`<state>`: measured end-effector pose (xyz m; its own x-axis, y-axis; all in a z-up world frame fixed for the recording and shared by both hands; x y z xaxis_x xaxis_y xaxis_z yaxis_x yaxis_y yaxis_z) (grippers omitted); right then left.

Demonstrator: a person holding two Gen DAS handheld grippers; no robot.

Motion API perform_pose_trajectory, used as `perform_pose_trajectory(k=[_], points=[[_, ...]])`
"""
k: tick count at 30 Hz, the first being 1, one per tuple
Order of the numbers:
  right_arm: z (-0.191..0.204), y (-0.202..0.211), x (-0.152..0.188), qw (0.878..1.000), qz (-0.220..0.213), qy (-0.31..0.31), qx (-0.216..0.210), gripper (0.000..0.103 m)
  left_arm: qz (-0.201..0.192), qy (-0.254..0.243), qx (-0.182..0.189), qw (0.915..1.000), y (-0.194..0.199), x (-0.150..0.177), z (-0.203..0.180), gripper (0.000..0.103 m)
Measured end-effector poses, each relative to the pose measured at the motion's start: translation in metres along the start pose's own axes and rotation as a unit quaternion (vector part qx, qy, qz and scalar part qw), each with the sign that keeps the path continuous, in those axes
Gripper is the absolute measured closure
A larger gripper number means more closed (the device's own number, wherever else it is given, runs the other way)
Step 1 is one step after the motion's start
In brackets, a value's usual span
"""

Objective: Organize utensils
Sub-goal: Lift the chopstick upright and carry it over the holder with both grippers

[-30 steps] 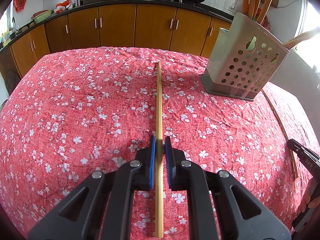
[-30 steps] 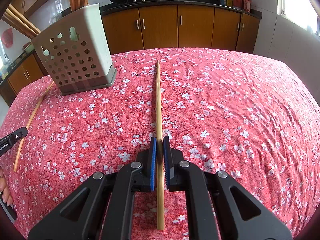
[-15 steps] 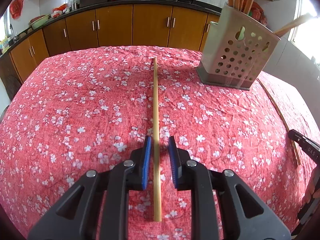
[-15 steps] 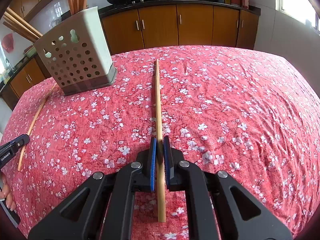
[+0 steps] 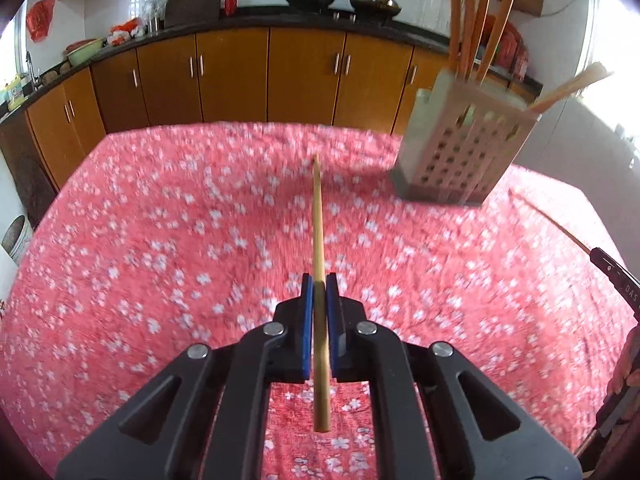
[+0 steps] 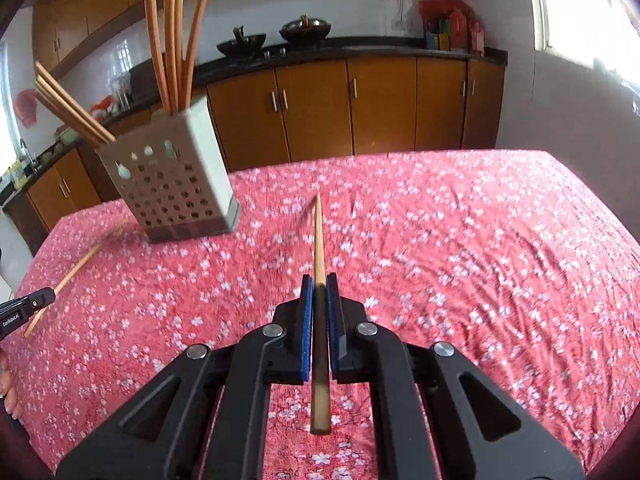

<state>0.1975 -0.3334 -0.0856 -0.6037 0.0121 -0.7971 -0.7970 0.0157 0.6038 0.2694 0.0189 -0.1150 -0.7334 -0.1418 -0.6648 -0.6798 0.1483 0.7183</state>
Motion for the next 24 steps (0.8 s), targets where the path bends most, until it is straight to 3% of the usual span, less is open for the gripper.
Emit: perform_pose_trajectory(k=[9,18,24], points=[[-0.014,0.054,-0.062,0.995,-0.098,-0.014,-0.004,0.096,-0.101,0.016,0.031,0.9943,0.065,-0.064,-0.016,0.095],[-0.010,0.055,-0.078,0.994,-0.106,-0.017,-0.007,0.096,-0.123,0.006,0.046,0.9913,0.082,-0.098,-0.035,0.096],[0.008,0.082,-0.102,0.990,-0.129,-0.023,-0.055,0.096,-0.140,-0.028,0.082,0.9863,0.114,-0.107,-0.066,0.096]])
Point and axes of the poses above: each gripper's, at about its wrist camera, not at the fingertips, and y roughly against the way its jaws point, z to its left, x to its underside, the point moved 9 cm from there along -y, roughly the way its jaws point, and after that the axes turned 9 degrees about y, right-handed, at the moved point
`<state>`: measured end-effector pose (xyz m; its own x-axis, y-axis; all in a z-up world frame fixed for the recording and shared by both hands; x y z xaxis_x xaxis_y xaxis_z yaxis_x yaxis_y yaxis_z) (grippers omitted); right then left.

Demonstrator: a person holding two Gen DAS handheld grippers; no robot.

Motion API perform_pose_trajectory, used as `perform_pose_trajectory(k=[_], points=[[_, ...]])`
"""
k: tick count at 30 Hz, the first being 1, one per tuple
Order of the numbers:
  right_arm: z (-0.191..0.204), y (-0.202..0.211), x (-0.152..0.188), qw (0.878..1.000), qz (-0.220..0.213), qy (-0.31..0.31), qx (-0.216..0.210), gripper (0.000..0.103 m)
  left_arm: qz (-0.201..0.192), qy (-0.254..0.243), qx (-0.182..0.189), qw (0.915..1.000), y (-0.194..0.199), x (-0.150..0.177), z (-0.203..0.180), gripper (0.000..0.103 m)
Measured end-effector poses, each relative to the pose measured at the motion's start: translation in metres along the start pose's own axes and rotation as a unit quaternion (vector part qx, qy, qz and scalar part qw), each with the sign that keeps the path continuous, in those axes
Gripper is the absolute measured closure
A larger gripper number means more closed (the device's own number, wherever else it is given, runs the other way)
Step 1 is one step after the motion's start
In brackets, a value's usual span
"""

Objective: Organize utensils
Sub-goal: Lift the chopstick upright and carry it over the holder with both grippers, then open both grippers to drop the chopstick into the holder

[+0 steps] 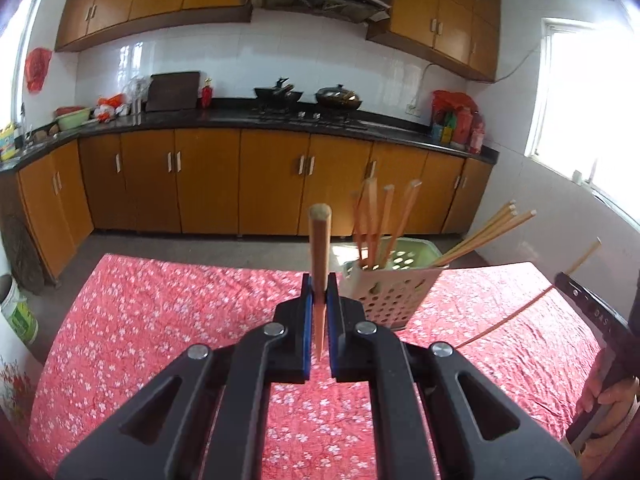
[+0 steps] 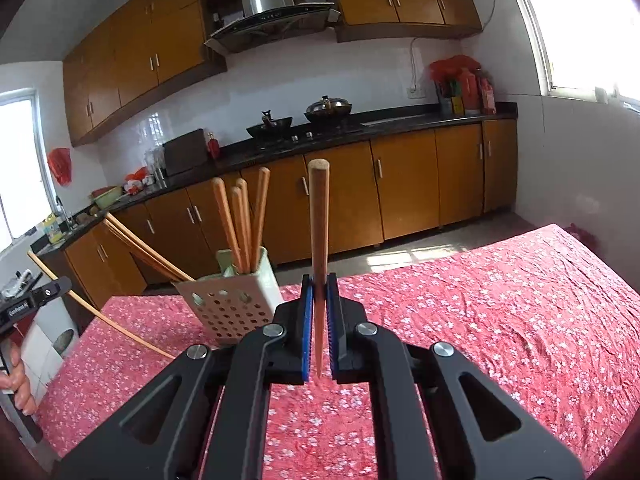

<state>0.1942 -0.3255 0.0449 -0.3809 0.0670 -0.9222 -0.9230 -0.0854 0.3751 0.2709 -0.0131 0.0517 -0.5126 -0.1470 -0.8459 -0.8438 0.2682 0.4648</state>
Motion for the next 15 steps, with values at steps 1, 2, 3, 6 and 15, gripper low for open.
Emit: perform_pose_trajectory(k=[1,2,3,6,15], points=[[0.004,0.004,-0.007,1.000,-0.006,-0.003,-0.010,0.096,-0.006,-0.004,0.006,1.0000,0.004,-0.004,-0.006,0.096],[0.011,0.009,-0.018,1.000,-0.014,-0.007,-0.027,0.096,-0.011,-0.008,0.016,0.9998,0.008,-0.009,-0.015,0.096],[0.016,0.013,-0.027,0.999,-0.022,-0.009,-0.040,0.096,-0.020,-0.011,0.028,0.9994,0.014,-0.017,-0.026,0.096],[0.036,0.026,-0.059,0.995,-0.054,-0.013,-0.081,0.096,-0.041,-0.017,0.047,0.9979,0.023,-0.034,-0.050,0.096],[0.061,0.016,-0.120,0.988,-0.138,0.002,-0.072,0.096,-0.125,-0.004,0.053,0.9907,0.012,-0.099,-0.093,0.096]])
Point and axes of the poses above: each gripper's, at about its wrist camera, not at the fingertips, and y roughly against the way its jaws point, z to its left, x to its underside, the point moved 9 cm from there along -y, roughly the way its jaws point, and after that the axes turned 9 degrees about y, right-handed, at the moved point
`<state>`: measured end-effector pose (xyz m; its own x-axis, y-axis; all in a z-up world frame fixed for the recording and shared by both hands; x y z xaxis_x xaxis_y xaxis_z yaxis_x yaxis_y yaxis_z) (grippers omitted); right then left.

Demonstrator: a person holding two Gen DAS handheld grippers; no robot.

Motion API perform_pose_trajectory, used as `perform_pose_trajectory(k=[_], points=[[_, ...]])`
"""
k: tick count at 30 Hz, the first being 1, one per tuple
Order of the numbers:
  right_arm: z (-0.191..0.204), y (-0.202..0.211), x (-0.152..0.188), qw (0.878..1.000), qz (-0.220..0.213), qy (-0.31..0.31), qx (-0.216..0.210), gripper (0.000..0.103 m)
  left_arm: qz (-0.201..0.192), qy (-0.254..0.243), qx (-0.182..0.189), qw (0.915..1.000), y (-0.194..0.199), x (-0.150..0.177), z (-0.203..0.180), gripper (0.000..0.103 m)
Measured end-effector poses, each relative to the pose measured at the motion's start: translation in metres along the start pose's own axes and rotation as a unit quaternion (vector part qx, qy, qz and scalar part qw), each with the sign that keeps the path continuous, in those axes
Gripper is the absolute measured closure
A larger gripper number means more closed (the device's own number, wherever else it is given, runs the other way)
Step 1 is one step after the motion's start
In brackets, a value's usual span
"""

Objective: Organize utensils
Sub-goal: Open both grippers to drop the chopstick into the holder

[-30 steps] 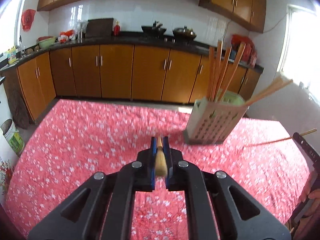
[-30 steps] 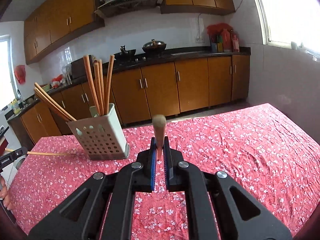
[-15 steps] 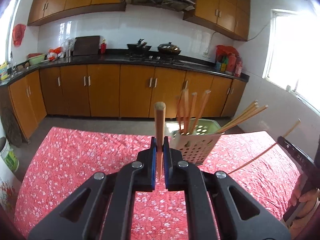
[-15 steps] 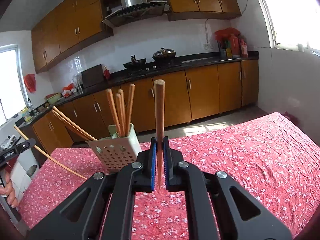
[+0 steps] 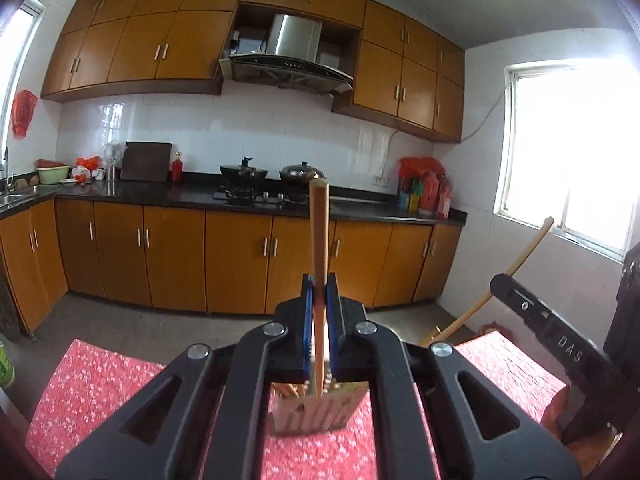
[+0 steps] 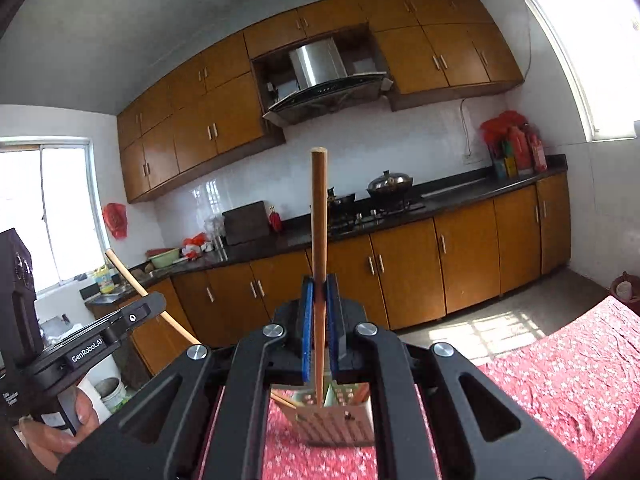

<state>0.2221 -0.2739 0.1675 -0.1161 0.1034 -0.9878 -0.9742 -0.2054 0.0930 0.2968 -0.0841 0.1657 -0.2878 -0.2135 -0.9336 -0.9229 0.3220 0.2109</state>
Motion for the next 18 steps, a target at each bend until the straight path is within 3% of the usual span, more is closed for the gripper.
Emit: perform_pose_trajectory(k=[6,14,15,17,18], points=[[-0.008,-0.038,0.016,1.000,0.007,0.017,0.024,0.096,-0.024,-0.015,-0.017,0.9995,-0.035,0.002,0.002,0.096],[-0.007,-0.067,0.054,0.998,0.062,0.024,0.012,0.094,0.038,0.005,-0.030,0.9988,-0.081,0.038,0.025,0.095],[-0.005,-0.066,0.054,0.998,0.060,0.030,0.011,0.091,0.042,0.012,-0.031,0.9986,-0.082,0.038,0.028,0.091],[-0.005,-0.064,0.055,0.997,0.062,0.035,0.013,0.057,0.040,0.017,-0.033,0.9985,-0.077,0.036,0.034,0.070],[-0.005,-0.060,0.053,0.998,0.058,0.034,0.017,0.054,0.032,0.019,-0.037,0.9986,-0.072,0.032,0.037,0.058]])
Point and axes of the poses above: each gripper's, at about its wrist camera, not at the fingertips, and y roughly against the way its jaws point, z to its left, x to its underside, the point moved 9 cm from there along -y, roughly the way its jaws point, and after that the axes turned 9 degrees about y, right-handed, at the moved point
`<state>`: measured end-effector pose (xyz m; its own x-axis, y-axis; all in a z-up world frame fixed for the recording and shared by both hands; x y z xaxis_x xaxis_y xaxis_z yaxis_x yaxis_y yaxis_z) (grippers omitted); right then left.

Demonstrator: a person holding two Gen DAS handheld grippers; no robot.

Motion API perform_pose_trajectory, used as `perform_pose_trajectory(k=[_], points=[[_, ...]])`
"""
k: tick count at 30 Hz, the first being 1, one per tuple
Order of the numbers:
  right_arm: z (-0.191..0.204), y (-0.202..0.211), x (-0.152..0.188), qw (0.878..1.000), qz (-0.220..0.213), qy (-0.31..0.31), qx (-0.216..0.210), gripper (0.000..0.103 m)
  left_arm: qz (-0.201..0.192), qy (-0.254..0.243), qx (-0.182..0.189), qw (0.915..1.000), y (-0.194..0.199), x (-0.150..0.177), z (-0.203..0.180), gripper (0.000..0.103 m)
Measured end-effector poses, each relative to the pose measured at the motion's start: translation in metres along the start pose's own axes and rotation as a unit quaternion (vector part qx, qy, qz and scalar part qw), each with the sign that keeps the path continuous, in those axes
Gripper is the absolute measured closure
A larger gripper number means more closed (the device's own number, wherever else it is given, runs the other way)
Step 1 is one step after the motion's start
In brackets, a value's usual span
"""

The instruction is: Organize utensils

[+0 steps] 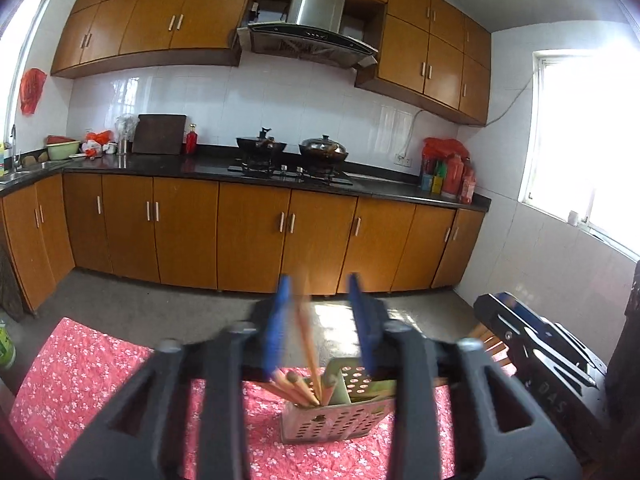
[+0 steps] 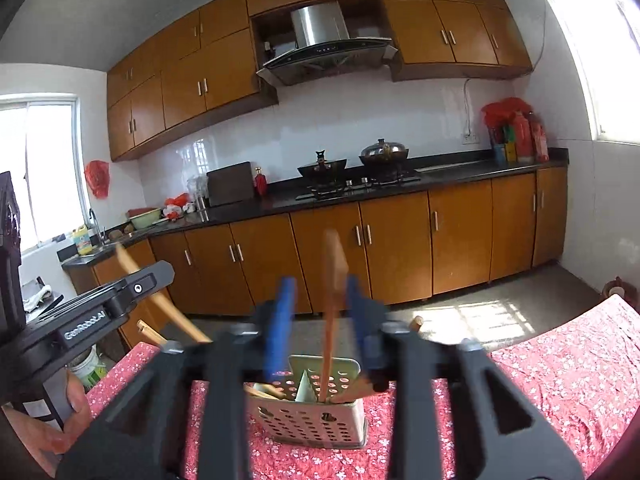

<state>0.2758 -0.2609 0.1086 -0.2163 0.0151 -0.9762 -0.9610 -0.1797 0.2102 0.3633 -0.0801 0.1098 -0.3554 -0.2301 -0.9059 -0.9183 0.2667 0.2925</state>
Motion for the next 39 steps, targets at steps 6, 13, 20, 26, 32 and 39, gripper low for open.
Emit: perform_pose_trajectory(k=[6,13,20,26,32,39], points=[[-0.016,0.032,-0.014,1.000,-0.023,-0.010,0.014,0.053,-0.020,0.010,-0.001,0.9997,0.042,-0.014,0.015,0.042],[-0.013,0.092,0.003,0.998,-0.031,0.033,0.053,0.012,-0.036,-0.027,-0.031,0.9985,0.114,0.013,0.035,0.005],[0.011,0.141,0.038,0.991,-0.029,0.073,0.107,0.002,-0.034,-0.073,-0.068,0.9945,0.178,0.075,0.045,0.004],[0.024,0.169,0.079,0.989,-0.002,0.063,0.132,0.002,-0.035,-0.088,-0.096,0.9909,0.209,0.127,0.050,0.004],[0.037,0.187,0.118,0.989,0.006,0.073,0.128,0.002,-0.038,-0.098,-0.109,0.9884,0.219,0.167,0.052,0.004],[0.035,0.198,0.153,0.989,0.018,0.060,0.131,0.002,-0.029,-0.102,-0.103,0.9890,0.226,0.201,0.051,0.004]])
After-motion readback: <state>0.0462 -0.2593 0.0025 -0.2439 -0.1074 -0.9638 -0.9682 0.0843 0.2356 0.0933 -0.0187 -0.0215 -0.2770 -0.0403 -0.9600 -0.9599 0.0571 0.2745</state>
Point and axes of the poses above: each gripper's, at about its wrist camera, not at the fingertips, and y roughly against the way its jaws point, z to its left, x to its underside, the point moved 9 cm from there along -y, roughly the way its jaws point, and after that the axes turned 9 degrees about y, right-handed, at the moved point
